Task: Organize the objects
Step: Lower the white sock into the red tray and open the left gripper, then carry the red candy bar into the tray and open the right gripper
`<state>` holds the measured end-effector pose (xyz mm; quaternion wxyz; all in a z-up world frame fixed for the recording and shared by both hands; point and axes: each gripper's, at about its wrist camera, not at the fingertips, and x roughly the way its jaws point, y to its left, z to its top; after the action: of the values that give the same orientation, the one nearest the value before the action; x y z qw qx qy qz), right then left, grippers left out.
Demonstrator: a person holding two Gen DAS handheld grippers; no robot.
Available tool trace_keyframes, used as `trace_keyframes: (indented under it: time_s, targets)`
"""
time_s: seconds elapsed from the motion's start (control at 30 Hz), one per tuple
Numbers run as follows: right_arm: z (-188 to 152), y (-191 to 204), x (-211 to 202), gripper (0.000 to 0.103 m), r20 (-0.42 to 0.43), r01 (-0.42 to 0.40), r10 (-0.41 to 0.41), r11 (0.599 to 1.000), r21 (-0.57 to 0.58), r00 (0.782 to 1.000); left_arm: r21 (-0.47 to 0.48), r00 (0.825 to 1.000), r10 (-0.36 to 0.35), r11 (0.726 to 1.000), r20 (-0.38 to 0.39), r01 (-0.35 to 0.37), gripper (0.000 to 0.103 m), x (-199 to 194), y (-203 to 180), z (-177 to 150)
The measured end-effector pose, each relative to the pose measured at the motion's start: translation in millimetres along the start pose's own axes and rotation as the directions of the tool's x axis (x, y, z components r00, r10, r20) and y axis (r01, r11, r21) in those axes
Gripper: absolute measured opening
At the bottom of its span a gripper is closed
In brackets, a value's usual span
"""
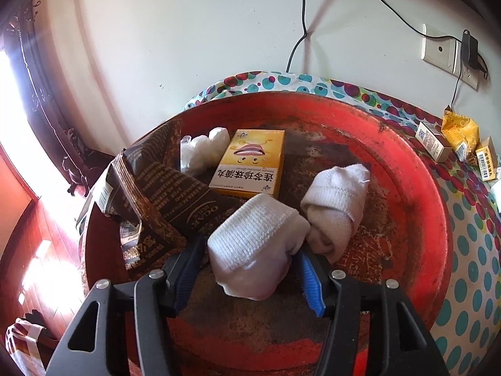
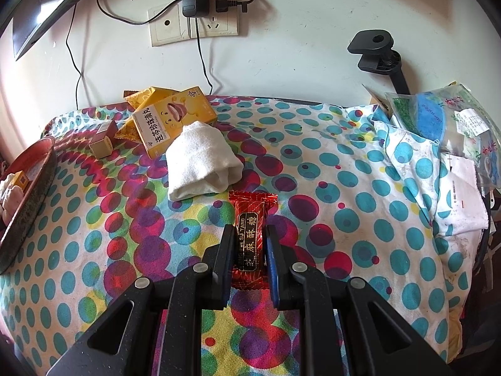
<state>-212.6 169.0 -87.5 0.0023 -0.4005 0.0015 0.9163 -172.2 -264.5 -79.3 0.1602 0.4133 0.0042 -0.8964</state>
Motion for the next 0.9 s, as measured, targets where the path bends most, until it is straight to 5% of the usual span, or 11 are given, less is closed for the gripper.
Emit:
trace_keyframes:
  time_s: [0.1, 0.27, 0.47, 0.7, 0.9]
  targets:
    - [0, 3, -2, 0.017, 0.012, 0.018, -0.018, 1.0, -0.018, 1.0, -0.003, 0.999, -0.013, 1.0, 0.029, 0.013, 0.081, -15, 3, -2]
    - [-2, 40, -19, 0.017, 0.039, 0.005, -0.001, 0.994, -0.107, 0.999, -0.016, 0.994, -0.034, 0.999, 0.108, 0.036, 0.082, -52, 12, -4]
    - [10, 142, -48, 0.017, 0.074, -0.118, 0.142, 0.959, -0.257, 0.987, -0.045, 0.99, -0.047, 0.998, 0.134, 0.053, 0.082, -73, 29, -14]
    - [17, 271, -42, 0.017, 0.01, -0.21, 0.235, 0.886, -0.414, 0.972, -0.063, 0.992, -0.012, 0.998, 0.125, 0.02, 0.082, -76, 53, -26]
    - [20, 327, -27, 0.017, -0.033, -0.238, 0.25, 0.862, -0.447, 0.968, -0.115, 0.995, 0.005, 0.993, 0.103, 0.007, 0.082, -70, 75, -26]
